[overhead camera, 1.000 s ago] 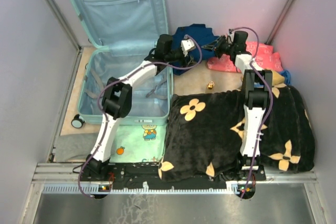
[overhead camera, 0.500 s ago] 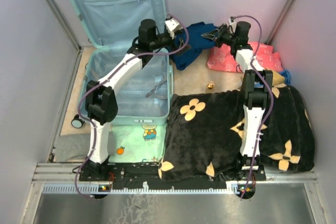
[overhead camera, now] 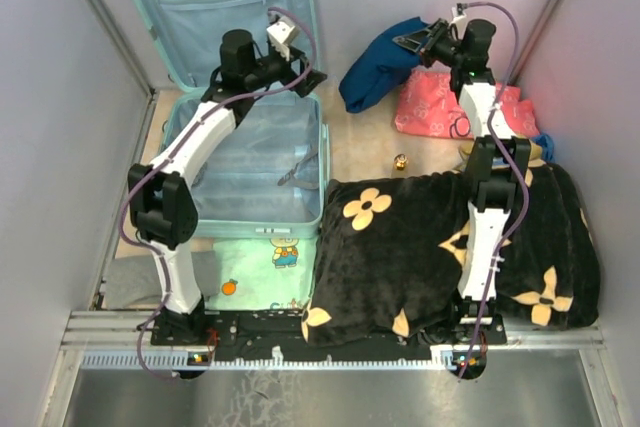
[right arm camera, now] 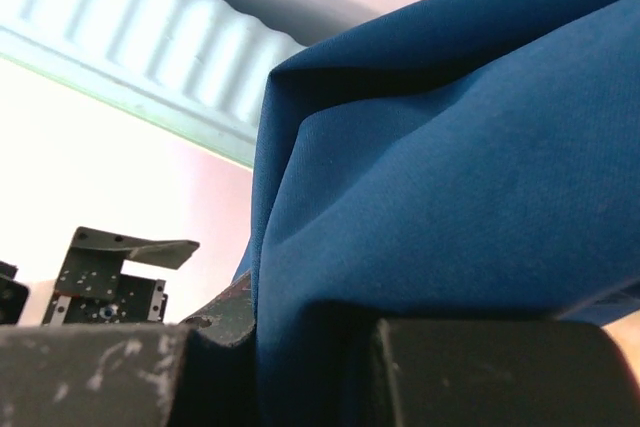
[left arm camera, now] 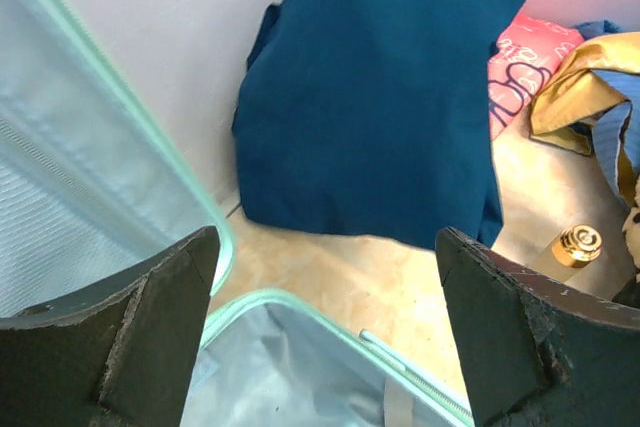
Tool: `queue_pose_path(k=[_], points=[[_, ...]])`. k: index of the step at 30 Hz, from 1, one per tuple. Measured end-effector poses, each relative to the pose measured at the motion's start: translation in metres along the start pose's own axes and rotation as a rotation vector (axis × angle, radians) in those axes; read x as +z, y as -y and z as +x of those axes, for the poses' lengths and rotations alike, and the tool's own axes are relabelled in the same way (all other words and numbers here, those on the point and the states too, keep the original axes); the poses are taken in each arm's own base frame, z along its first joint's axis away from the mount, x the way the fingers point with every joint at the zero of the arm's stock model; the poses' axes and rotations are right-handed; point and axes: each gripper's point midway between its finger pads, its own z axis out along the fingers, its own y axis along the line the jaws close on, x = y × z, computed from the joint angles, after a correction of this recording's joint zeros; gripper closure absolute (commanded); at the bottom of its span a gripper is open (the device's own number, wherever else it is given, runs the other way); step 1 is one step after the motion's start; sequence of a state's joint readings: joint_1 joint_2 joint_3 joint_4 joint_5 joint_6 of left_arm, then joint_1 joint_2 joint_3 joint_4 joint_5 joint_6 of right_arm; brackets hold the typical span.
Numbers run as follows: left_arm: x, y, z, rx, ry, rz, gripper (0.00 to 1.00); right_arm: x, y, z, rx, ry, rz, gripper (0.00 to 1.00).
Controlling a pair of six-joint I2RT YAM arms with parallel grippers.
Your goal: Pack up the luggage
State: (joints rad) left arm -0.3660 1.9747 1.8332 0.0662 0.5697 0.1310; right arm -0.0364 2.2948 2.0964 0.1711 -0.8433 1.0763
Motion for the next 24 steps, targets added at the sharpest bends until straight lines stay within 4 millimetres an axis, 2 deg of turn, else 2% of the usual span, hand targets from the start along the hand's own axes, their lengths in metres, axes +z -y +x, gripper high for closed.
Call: queue_pose_path(k=[7,10,14,16,19,24], points=[[-0.044,-0.025,-0.009,-0.028,-0.010,-0.090,0.06,-0.007,-0.057,-0.019,-0.075,0.047,-0.082,1.00],[-0.067,-0.037,-0.008,-0.049,-0.024,-0.133,0.06,-0.008,-0.086,-0.021,-0.111,0.057,-0.127,1.00],[-0.102,-0.053,-0.008,-0.066,-0.035,-0.201,0.06,-0.012,-0.133,-0.015,-0.168,0.064,-0.204,1.00],[-0.120,-0.059,-0.010,-0.070,-0.036,-0.236,0.06,-0.012,-0.160,-0.006,-0.193,0.058,-0.248,1.00],[-0.146,-0.063,-0.014,-0.069,-0.033,-0.282,0.06,-0.009,-0.203,0.017,-0.224,0.029,-0.326,1.00],[-0.187,-0.061,-0.023,-0.063,-0.017,-0.353,0.06,-0.005,-0.272,0.079,-0.266,-0.076,-0.472,1.00]])
